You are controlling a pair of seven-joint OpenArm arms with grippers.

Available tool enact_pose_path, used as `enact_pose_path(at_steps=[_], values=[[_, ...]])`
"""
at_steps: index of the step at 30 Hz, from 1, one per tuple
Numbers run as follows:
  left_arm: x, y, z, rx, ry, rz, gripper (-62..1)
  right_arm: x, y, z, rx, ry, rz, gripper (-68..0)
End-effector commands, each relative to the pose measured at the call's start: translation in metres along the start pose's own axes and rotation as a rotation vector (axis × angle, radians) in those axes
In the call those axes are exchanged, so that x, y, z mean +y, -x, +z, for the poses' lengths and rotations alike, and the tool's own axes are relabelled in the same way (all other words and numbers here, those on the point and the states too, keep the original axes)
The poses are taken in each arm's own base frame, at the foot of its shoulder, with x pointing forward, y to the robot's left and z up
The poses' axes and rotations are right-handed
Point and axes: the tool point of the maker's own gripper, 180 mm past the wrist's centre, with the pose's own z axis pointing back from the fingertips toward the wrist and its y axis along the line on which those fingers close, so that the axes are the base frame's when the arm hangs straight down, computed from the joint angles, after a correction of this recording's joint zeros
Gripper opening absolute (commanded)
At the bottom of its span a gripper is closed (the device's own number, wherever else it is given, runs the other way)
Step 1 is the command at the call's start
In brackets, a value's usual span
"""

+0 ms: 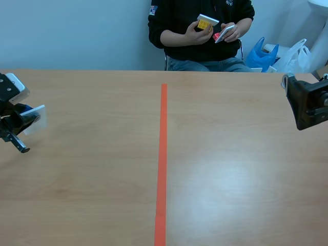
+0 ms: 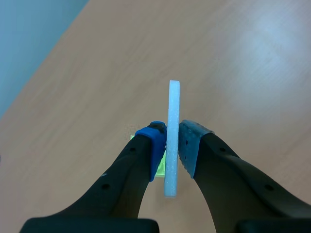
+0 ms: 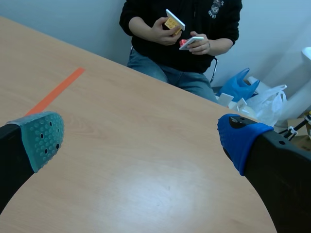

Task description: Sort the leaf by its shape. The table is split by an orange tape line. A compound leaf with several leaflets goes to the left side, a simple leaf with one blade goes to the right side. Return to the home posture when a red brick is placed on the table.

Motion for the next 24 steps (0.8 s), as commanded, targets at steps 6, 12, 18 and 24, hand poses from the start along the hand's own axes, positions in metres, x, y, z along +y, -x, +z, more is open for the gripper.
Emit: enact_pose_path(at_steps=[6,12,18,24], values=[[0.033,0.026,0.02,0.056,-0.055,0.094,-50.5,-0.002,-0.017,-0.003,-0.053,-0.003,0.017,0.4],[0.042,0.038,0.034,0.061,-0.068,0.199,-50.5,-0.001,-0.017,-0.003,-0.053,-0.003,0.016,0.4],[0.034,0.047,0.041,0.044,-0.071,0.373,-50.4,-0.001,-0.017,-0.003,-0.053,-0.003,0.017,0.4],[0.023,0.055,0.044,0.048,-0.062,0.437,-50.4,-0.002,-0.018,-0.003,-0.055,-0.002,0.023,0.4]])
